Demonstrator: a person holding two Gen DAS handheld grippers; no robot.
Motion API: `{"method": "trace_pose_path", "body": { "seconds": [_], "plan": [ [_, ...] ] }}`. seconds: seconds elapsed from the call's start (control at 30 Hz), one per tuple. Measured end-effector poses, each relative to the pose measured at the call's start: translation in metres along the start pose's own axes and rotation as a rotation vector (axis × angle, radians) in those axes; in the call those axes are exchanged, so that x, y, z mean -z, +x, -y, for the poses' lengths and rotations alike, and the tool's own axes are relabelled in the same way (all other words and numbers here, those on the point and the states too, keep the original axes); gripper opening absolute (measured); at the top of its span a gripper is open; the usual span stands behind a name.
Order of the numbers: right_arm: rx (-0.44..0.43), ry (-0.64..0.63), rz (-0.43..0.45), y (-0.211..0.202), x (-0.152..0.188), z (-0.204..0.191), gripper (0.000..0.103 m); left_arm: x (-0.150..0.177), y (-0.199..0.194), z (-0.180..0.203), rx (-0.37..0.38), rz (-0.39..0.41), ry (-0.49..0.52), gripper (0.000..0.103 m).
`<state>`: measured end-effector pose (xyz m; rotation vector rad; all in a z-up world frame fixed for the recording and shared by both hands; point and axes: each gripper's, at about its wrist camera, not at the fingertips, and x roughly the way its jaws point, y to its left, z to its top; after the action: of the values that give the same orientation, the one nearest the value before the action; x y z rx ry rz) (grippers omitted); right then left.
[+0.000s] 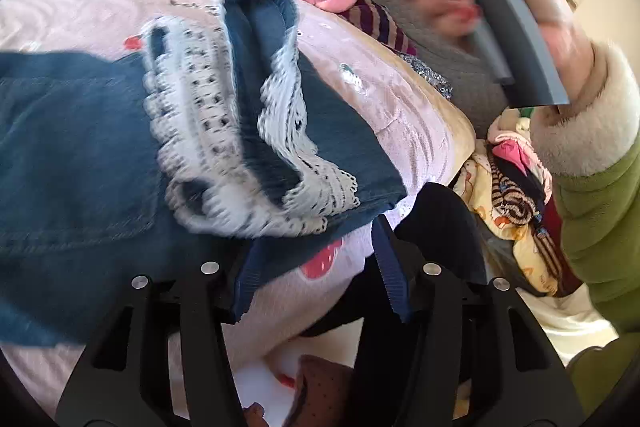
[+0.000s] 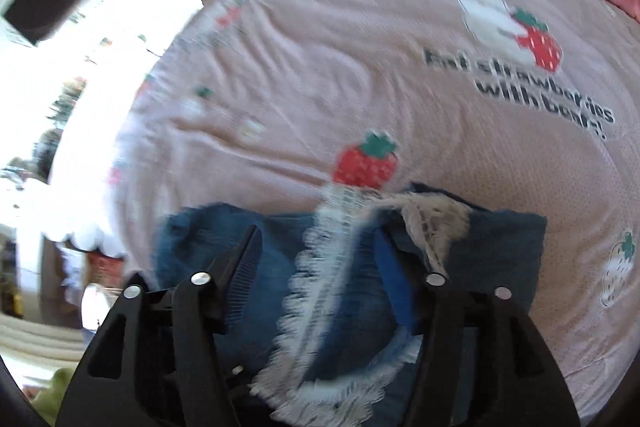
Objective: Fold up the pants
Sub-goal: 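Lay the lace hems onto the pants with both tools and release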
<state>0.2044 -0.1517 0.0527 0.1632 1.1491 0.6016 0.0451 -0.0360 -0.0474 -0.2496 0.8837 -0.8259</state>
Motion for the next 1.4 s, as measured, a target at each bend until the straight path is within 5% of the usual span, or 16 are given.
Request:
{"method": "trace_pose_path", "body": {
  "seconds": [0.07,0.2,0.3,0.47,0.6,0.8,0.93,0.97,1.0,1.03,1.07,1.23,1.33,1.4],
  "plan": [
    [0.01,-0.021,0.057,-0.02,0.007,0.0,0.072,0.002,-0.013,0.002,0.001,0.015,-0.001,0.059],
    [0.019,-0.057,0.122,-0.048,0.036,0.011,0.074,0.007,-0.036,0.006,-0.015,0.04,0.008,0.069],
    [0.106,-0.161,0.146,-0.048,0.068,0.008,0.074,-0.003,-0.058,0.004,-0.058,0.096,0.015,0.074],
    [0.243,-0.424,0.18,-0.03,0.148,-0.013,0.074,-0.069,-0.073,-0.019,-0.208,0.134,0.018,0.08],
    [0.259,-0.534,0.208,-0.021,0.194,-0.029,0.072,-0.127,-0.046,-0.045,-0.145,0.045,-0.026,0.08],
    [0.265,-0.617,0.156,0.004,0.199,-0.04,0.048,-0.174,0.029,-0.053,-0.173,-0.079,0.005,0.08],
    [0.253,-0.626,0.138,0.024,0.196,-0.044,0.035,-0.174,0.059,-0.069,-0.232,-0.148,-0.016,0.08],
    [0.259,-0.624,0.128,0.028,0.195,-0.043,0.017,-0.173,0.063,-0.07,-0.235,-0.152,-0.015,0.071],
    [0.262,-0.615,0.101,0.036,0.193,-0.042,0.01,-0.172,0.066,-0.072,-0.248,-0.154,-0.004,0.051],
    [0.254,-0.596,0.08,0.041,0.192,-0.04,0.008,-0.171,0.067,-0.073,-0.267,-0.156,0.008,0.037],
    [0.248,-0.584,0.075,0.042,0.192,-0.039,0.008,-0.171,0.068,-0.075,-0.278,-0.162,0.013,0.011],
    [0.147,-0.598,0.15,0.019,0.19,-0.057,0.008,-0.166,0.048,-0.082,-0.263,-0.122,0.002,0.008],
    [0.164,-0.585,0.1,0.038,0.187,-0.057,0.008,-0.164,0.038,-0.087,-0.277,-0.082,-0.005,0.009],
    [0.157,-0.567,0.068,0.051,0.187,-0.053,0.008,-0.16,0.045,-0.092,-0.299,-0.097,0.006,0.02]
  ]
}}
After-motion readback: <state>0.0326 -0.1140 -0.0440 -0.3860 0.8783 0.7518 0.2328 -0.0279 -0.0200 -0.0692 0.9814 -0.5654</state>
